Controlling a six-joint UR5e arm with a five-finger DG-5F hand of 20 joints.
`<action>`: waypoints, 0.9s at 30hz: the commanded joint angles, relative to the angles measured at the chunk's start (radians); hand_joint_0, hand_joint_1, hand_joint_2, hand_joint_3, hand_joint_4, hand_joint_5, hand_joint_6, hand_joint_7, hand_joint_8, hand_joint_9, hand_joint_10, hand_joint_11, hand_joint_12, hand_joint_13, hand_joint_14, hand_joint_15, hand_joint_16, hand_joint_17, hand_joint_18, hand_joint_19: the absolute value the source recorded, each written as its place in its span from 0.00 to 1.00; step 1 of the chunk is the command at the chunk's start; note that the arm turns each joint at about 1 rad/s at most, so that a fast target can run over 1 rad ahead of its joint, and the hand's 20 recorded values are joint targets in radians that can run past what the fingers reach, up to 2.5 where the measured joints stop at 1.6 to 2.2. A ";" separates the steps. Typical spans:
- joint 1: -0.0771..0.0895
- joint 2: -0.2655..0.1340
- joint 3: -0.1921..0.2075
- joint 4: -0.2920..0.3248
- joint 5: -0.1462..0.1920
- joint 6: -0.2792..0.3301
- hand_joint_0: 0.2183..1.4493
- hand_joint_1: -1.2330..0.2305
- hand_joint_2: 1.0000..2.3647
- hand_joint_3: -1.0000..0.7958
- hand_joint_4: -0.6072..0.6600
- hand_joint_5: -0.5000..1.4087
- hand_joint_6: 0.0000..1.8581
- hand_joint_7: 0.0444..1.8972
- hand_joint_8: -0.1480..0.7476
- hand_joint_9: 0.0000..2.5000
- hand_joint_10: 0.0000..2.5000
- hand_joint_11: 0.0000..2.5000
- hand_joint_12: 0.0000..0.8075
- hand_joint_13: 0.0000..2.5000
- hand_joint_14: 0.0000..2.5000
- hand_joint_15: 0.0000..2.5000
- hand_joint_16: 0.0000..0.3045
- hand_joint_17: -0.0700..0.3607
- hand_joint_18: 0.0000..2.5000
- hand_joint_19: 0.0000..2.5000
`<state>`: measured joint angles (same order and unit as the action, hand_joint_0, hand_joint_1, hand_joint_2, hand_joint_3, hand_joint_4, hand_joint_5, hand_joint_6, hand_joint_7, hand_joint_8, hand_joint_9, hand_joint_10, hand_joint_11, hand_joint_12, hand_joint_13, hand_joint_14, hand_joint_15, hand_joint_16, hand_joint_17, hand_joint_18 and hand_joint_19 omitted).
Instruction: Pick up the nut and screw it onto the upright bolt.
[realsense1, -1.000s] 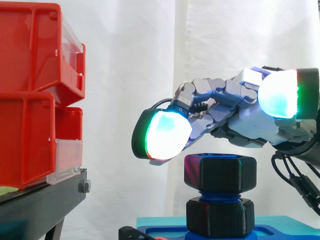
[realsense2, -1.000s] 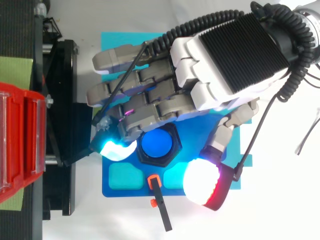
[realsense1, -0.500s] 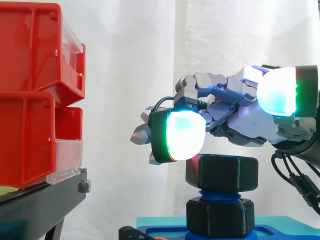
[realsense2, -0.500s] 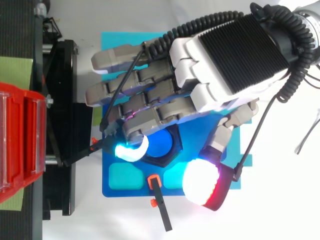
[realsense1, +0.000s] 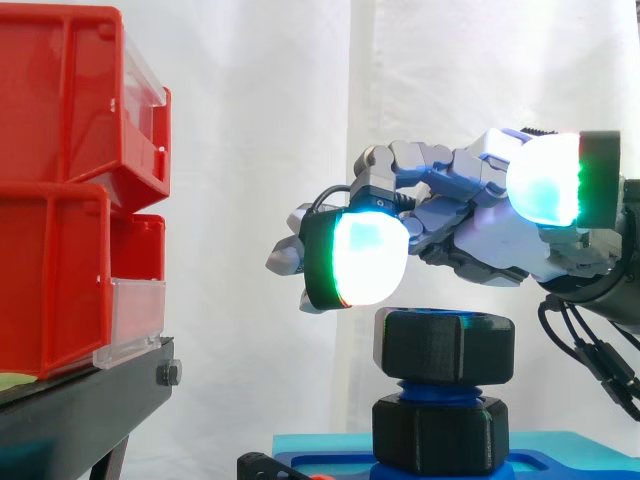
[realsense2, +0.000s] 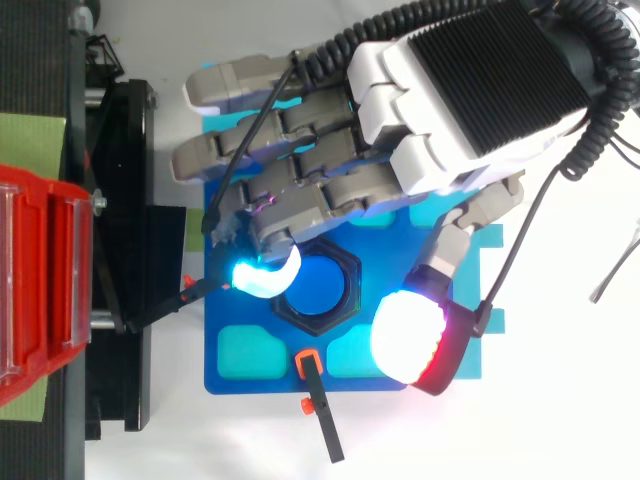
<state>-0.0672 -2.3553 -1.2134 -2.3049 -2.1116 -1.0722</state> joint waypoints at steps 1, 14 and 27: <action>-0.006 0.001 0.000 0.001 -0.004 0.000 0.21 0.74 0.00 0.28 0.66 0.22 0.27 0.68 0.49 0.26 0.00 0.00 0.39 0.18 0.00 0.00 0.11 0.33 0.05 0.00; -0.022 -0.001 0.000 0.001 -0.014 -0.002 0.22 0.73 0.00 0.28 0.67 0.23 0.27 0.70 0.49 0.27 0.00 0.00 0.37 0.19 0.00 0.00 0.10 0.32 0.06 0.00; -0.010 -0.001 0.000 0.001 -0.011 -0.003 0.21 0.73 0.00 0.28 0.71 0.20 0.27 0.42 0.46 0.25 0.00 0.00 0.38 0.18 0.00 0.00 0.10 0.33 0.04 0.00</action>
<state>-0.0834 -2.3562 -1.2141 -2.3043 -2.1252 -1.0749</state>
